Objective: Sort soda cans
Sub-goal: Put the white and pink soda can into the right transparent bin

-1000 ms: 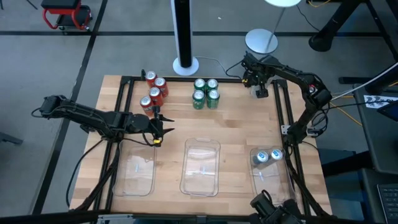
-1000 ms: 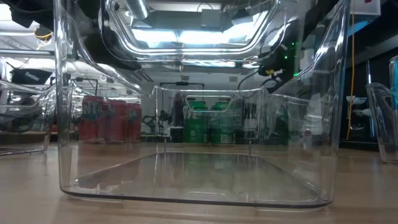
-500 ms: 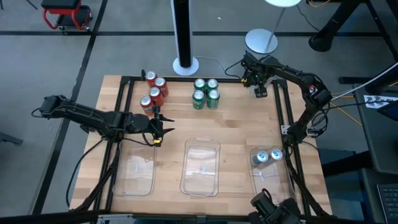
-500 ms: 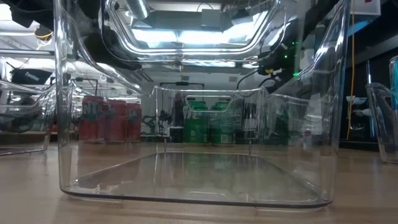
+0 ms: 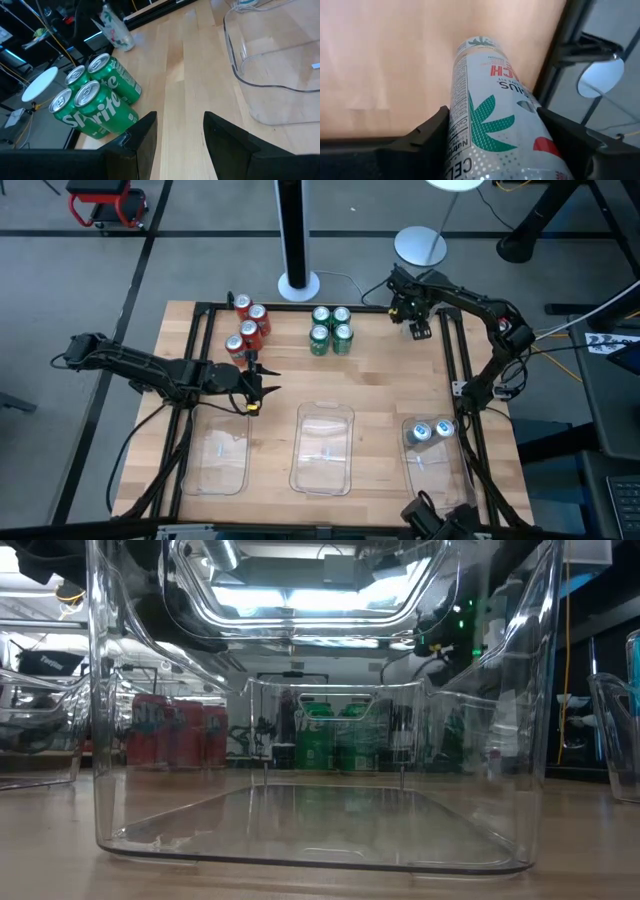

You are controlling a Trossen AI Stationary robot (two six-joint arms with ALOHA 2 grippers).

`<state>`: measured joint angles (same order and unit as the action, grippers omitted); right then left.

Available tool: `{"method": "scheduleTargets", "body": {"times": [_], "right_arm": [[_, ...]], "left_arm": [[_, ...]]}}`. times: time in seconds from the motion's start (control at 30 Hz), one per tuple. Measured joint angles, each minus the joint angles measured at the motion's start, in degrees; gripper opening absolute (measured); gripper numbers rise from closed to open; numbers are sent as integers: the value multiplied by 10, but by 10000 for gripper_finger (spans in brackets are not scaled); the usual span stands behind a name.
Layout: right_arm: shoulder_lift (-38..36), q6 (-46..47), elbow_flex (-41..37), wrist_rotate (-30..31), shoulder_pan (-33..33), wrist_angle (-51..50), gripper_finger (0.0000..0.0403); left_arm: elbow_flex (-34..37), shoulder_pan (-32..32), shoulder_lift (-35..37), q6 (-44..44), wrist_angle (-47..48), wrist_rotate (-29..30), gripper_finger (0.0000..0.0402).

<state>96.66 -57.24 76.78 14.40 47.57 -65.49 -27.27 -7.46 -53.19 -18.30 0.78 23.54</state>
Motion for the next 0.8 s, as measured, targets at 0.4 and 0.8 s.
{"method": "scheduleTargets", "body": {"times": [0.4, 0.8], "right_arm": [[-34, 64, 106, -6, -127, -126, 260], [-35, 178, 224, -27, -297, -230, 259]], "left_arm": [[0, 0, 0, 1, 5, 0, 153], [0, 0, 0, 3, 18, 0, 153]]}}
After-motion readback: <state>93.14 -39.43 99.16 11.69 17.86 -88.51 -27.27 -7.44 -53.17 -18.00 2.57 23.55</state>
